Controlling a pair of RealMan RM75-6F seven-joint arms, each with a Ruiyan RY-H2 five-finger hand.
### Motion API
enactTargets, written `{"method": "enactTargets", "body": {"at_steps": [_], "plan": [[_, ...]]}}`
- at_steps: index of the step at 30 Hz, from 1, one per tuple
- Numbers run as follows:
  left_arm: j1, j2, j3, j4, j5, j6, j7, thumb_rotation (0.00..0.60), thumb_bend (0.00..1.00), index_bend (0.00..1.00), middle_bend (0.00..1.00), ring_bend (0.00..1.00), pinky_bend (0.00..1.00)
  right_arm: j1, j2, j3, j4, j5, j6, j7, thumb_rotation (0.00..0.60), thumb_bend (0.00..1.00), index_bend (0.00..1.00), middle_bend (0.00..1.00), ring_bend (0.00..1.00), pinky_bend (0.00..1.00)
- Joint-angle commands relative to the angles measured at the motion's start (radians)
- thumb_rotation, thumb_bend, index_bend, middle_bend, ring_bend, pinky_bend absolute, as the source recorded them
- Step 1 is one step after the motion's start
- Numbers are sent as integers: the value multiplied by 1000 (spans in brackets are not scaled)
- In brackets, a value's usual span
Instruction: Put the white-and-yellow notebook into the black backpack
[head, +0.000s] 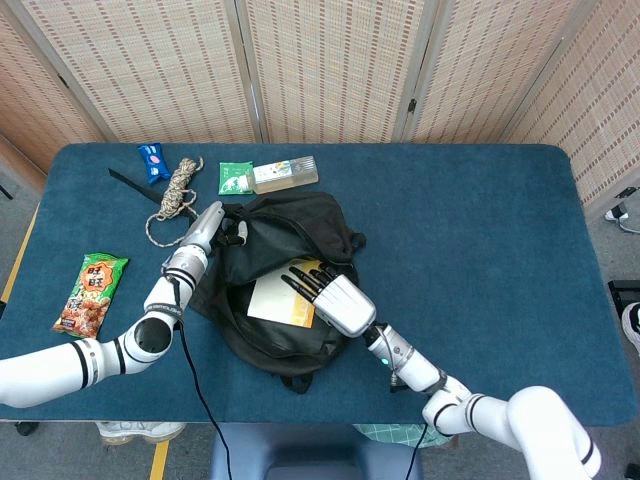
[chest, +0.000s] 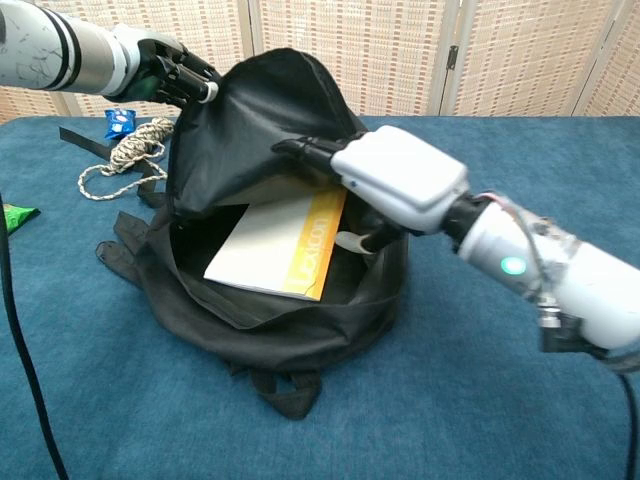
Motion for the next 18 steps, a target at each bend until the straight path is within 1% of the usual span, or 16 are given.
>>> {"method": "enactTargets", "body": {"at_steps": [1, 4, 6, 9, 14, 16, 18], "plan": [[13, 13, 4, -28, 25, 1, -4, 600, 659, 471, 342, 271, 78, -99, 153, -72, -170, -33, 75, -22, 600, 332, 9, 191, 323, 317], [32, 37, 17, -73, 74, -15, -6, 600, 579, 359, 286, 226, 64, -169, 254, -121, -257, -59, 143, -15, 600, 331, 37, 222, 349, 342], [44, 52, 26, -101, 108, -21, -6, 600, 520, 266, 245, 194, 50, -204, 304, -141, -291, -66, 172, -16, 600, 331, 50, 237, 358, 344], [68, 74, 32, -142, 163, -28, -22, 600, 474, 197, 216, 171, 39, -253, 376, -164, -330, -62, 200, -12, 600, 331, 58, 247, 360, 345], [124, 110, 44, -195, 265, -18, -60, 600, 456, 191, 209, 166, 38, -317, 457, -170, -361, -55, 244, 8, 600, 329, 60, 265, 364, 347], [147, 116, 53, -208, 307, 10, -67, 600, 456, 206, 209, 168, 39, -334, 478, -162, -366, -45, 254, 11, 600, 325, 61, 265, 362, 349], [177, 119, 68, -221, 358, 57, -69, 600, 460, 230, 209, 177, 40, -349, 503, -150, -380, -25, 252, 27, 600, 325, 83, 270, 369, 365]]}}
